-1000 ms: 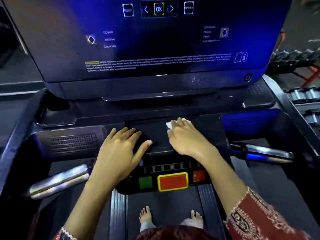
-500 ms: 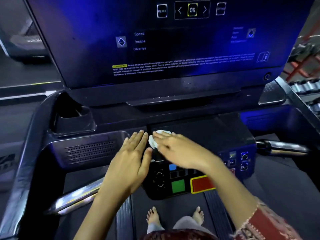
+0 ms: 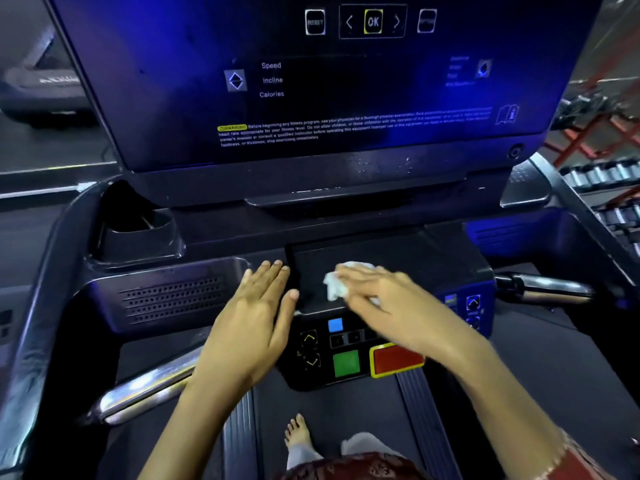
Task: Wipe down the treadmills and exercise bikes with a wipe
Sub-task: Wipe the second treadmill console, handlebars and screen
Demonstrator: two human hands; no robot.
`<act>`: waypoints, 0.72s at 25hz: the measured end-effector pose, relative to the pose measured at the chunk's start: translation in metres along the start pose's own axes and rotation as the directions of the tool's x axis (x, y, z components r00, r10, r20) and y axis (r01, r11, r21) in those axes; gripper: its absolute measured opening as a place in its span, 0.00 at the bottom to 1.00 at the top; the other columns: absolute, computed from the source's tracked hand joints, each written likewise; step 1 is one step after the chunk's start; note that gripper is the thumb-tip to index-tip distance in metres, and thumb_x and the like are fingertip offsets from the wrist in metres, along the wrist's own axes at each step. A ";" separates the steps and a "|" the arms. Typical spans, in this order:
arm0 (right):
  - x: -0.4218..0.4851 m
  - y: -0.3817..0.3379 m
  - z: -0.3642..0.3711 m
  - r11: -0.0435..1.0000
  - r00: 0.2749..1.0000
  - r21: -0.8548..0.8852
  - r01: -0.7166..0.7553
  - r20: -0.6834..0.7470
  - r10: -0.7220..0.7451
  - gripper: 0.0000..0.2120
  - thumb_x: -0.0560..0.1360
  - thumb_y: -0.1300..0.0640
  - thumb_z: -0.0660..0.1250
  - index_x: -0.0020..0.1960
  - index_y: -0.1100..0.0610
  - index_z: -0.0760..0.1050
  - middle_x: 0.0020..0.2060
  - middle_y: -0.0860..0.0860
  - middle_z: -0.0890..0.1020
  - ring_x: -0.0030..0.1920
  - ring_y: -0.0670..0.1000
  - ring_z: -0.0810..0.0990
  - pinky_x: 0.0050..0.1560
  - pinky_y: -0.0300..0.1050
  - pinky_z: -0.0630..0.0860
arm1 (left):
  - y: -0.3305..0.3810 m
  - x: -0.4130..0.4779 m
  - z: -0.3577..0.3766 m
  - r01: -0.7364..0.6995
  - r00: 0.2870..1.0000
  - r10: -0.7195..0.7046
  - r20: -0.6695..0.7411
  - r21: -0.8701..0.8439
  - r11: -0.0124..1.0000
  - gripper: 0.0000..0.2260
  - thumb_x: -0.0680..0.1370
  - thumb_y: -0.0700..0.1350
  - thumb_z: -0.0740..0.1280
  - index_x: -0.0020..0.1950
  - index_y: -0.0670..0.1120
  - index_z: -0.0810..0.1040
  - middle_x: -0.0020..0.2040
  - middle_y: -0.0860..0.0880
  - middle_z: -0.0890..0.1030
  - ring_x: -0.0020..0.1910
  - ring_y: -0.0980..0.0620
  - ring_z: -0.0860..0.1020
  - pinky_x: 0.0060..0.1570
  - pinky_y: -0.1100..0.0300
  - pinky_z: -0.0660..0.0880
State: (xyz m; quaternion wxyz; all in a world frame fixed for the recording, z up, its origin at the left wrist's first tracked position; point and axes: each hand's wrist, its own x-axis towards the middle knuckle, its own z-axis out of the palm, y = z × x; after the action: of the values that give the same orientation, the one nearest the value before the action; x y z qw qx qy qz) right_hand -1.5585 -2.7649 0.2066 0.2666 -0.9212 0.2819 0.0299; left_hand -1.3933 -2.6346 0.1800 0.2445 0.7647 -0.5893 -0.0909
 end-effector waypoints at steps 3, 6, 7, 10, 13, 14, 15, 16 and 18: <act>-0.031 0.045 -0.007 0.948 0.897 -0.162 -0.274 -0.399 0.191 0.30 0.75 0.48 0.44 0.61 0.60 0.78 0.65 0.55 0.76 0.67 0.56 0.72 0.69 0.51 0.60 | 0.021 0.002 0.012 -0.100 0.995 0.102 -0.011 0.098 0.990 0.32 0.82 0.58 0.45 0.61 0.36 0.78 0.61 0.39 0.79 0.64 0.41 0.74 0.69 0.55 0.56; -0.034 0.039 0.017 0.930 0.710 -0.172 -0.326 -0.693 0.120 0.21 0.77 0.57 0.52 0.58 0.66 0.77 0.58 0.65 0.78 0.59 0.64 0.74 0.64 0.56 0.65 | 0.045 0.001 0.026 -0.164 0.983 0.178 -0.044 0.219 0.962 0.27 0.82 0.55 0.50 0.58 0.36 0.80 0.58 0.40 0.81 0.60 0.41 0.78 0.65 0.50 0.60; -0.036 0.028 0.033 0.967 0.691 -0.146 -0.209 -0.722 0.041 0.18 0.78 0.59 0.54 0.61 0.66 0.75 0.60 0.64 0.78 0.62 0.62 0.73 0.65 0.54 0.65 | 0.049 0.001 0.029 -0.173 0.979 0.195 -0.068 0.239 0.955 0.24 0.80 0.53 0.53 0.58 0.36 0.80 0.57 0.40 0.81 0.59 0.41 0.78 0.64 0.49 0.61; -0.064 0.032 0.078 0.950 0.719 -0.288 0.120 -0.635 -0.283 0.20 0.82 0.59 0.54 0.72 0.63 0.67 0.70 0.58 0.70 0.72 0.55 0.66 0.71 0.56 0.64 | 0.050 -0.005 0.037 -0.177 0.963 0.228 -0.145 0.300 0.937 0.21 0.78 0.47 0.56 0.61 0.36 0.78 0.61 0.39 0.79 0.61 0.40 0.77 0.64 0.47 0.62; -0.088 0.088 0.075 0.983 0.641 -0.165 -0.077 -0.763 -0.078 0.25 0.82 0.59 0.53 0.78 0.58 0.53 0.75 0.57 0.61 0.74 0.58 0.61 0.66 0.63 0.67 | 0.058 -0.021 0.051 -0.171 0.954 0.243 -0.178 0.343 0.924 0.22 0.79 0.47 0.56 0.70 0.36 0.70 0.70 0.38 0.70 0.70 0.41 0.67 0.70 0.46 0.57; -0.085 0.095 0.071 0.990 0.578 -0.037 -0.136 -0.814 0.049 0.26 0.81 0.61 0.53 0.77 0.60 0.51 0.75 0.58 0.58 0.74 0.60 0.59 0.67 0.64 0.65 | 0.061 -0.027 0.057 -0.161 0.955 0.233 -0.185 0.338 0.927 0.23 0.79 0.47 0.56 0.72 0.37 0.66 0.72 0.38 0.66 0.72 0.41 0.62 0.72 0.47 0.53; -0.078 0.093 0.069 0.989 0.532 0.031 -0.142 -0.840 0.102 0.26 0.81 0.62 0.53 0.77 0.62 0.50 0.75 0.60 0.57 0.74 0.62 0.57 0.70 0.64 0.61 | 0.065 -0.031 0.064 -0.144 0.958 0.214 -0.193 0.326 0.934 0.25 0.79 0.47 0.56 0.73 0.37 0.62 0.74 0.38 0.63 0.74 0.42 0.58 0.73 0.49 0.49; -0.069 0.082 0.071 0.994 0.534 0.018 -0.106 -0.842 0.072 0.25 0.81 0.62 0.53 0.76 0.64 0.51 0.74 0.62 0.57 0.74 0.63 0.57 0.72 0.62 0.58 | 0.067 -0.034 0.070 -0.119 0.961 0.188 -0.203 0.310 0.943 0.26 0.79 0.47 0.56 0.75 0.38 0.60 0.75 0.38 0.60 0.76 0.43 0.53 0.73 0.50 0.46; -0.066 0.064 0.090 0.990 0.640 -0.129 0.058 -0.756 -0.136 0.23 0.82 0.60 0.52 0.75 0.64 0.55 0.74 0.61 0.60 0.75 0.60 0.58 0.75 0.56 0.54 | 0.070 -0.039 0.081 -0.080 0.963 0.148 -0.225 0.286 0.955 0.26 0.79 0.47 0.56 0.76 0.40 0.56 0.77 0.41 0.55 0.77 0.47 0.46 0.74 0.52 0.43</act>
State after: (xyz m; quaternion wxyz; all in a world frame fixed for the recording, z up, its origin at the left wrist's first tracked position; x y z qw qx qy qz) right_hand -1.6394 -2.7312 0.1128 0.0814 -0.8731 0.3162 -0.3621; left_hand -1.4989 -2.6327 0.1378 0.2114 0.7609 -0.6052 0.1005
